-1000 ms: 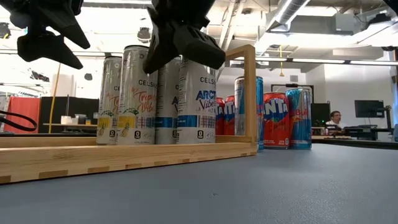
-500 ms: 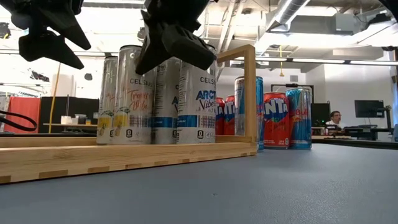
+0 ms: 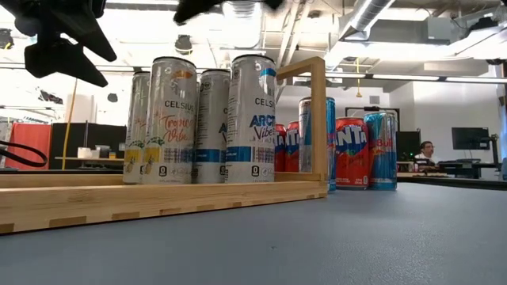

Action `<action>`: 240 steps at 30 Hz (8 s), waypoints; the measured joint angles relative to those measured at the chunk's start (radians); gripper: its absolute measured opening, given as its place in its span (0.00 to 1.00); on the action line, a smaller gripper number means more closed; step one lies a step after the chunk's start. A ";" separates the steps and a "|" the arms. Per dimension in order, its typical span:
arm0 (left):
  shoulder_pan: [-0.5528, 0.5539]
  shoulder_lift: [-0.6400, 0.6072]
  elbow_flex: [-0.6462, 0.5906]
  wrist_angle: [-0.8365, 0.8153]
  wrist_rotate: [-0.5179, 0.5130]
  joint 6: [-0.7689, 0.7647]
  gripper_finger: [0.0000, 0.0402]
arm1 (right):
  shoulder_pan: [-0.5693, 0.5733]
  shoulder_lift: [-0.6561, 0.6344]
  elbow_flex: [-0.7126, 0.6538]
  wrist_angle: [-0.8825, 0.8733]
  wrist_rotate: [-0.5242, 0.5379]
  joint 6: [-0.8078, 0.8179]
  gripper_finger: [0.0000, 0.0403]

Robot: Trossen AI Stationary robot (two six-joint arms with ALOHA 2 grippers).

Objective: Place canned beverage on shelf
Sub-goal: Put the white yellow soda can on the shelf aligned with the other white yellow soda cans

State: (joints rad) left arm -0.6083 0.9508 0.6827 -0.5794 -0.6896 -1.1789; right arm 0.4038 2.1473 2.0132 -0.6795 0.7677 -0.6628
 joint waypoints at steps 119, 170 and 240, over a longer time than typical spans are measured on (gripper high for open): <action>1.261 0.367 0.451 -0.238 0.886 1.333 0.59 | -0.789 -0.224 0.338 -0.688 -0.830 0.323 0.58; 1.241 0.681 0.285 -0.070 0.632 1.953 0.59 | -0.779 -0.223 0.338 -0.678 -0.852 0.377 0.58; 1.032 0.605 0.547 -0.543 -0.099 1.770 0.62 | -0.711 -0.235 0.339 -0.689 -0.849 0.392 0.58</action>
State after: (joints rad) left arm 0.4240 1.5555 1.2296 -1.1224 -0.7891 0.5916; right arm -0.3076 1.9128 2.3525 -1.3681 -0.0814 -0.2706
